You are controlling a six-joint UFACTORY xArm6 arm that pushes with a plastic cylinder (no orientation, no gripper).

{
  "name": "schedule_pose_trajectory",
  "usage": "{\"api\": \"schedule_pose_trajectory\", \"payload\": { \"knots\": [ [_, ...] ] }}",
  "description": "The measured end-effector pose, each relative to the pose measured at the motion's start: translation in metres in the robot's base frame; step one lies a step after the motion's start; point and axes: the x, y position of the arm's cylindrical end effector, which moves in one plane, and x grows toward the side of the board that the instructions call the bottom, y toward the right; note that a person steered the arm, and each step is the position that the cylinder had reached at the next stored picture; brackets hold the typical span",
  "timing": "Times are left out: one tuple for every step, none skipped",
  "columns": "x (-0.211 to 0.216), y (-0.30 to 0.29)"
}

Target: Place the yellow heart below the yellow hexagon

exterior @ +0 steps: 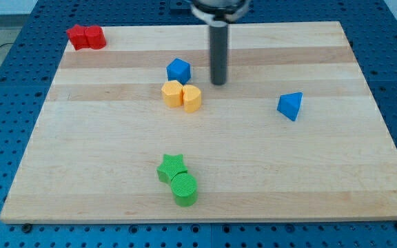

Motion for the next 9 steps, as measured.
{"api": "schedule_pose_trajectory", "payload": {
  "knots": [
    [0.017,0.033],
    [0.023,0.021],
    [0.023,-0.013],
    [0.034,-0.041],
    [0.061,-0.055],
    [0.067,-0.073],
    [0.067,-0.103],
    [0.075,-0.114],
    [0.095,-0.114]
  ]
}}
